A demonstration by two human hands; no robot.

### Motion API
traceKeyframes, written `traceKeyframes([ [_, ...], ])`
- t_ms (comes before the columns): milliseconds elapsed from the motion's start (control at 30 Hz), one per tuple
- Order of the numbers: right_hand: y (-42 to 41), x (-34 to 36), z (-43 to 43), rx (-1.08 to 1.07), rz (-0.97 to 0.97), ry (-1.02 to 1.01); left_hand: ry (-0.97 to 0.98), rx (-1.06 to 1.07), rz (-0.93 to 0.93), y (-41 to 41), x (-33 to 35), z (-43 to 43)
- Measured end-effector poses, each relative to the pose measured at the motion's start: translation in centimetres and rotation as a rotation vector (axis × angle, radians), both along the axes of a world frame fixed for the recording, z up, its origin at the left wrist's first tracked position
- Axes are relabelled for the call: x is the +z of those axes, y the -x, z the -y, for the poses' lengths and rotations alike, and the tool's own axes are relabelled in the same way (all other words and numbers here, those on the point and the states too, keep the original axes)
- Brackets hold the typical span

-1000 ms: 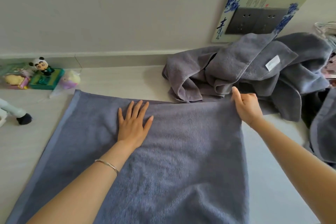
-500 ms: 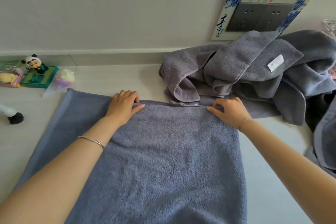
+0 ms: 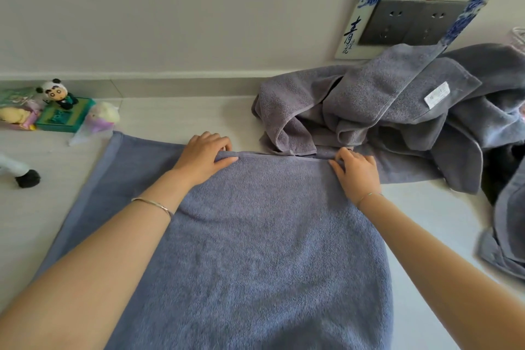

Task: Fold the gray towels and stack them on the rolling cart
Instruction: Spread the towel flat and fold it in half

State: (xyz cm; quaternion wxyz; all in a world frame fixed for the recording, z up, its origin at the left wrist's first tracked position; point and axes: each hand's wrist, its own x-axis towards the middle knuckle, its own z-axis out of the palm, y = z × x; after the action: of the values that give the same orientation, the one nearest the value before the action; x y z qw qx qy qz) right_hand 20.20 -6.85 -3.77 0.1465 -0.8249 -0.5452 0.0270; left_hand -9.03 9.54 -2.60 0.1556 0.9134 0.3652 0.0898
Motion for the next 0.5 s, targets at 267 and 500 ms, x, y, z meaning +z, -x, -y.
traceKeyframes([
  [267,0.2,-0.6,0.1,0.035,0.041,-0.055,-0.061,0.094,0.004,2.0,0.5,1.4],
  [500,3.9,0.1,0.6,0.005,-0.086,-0.184,-0.156,0.407,-0.007,3.1,-1.0,2.2],
])
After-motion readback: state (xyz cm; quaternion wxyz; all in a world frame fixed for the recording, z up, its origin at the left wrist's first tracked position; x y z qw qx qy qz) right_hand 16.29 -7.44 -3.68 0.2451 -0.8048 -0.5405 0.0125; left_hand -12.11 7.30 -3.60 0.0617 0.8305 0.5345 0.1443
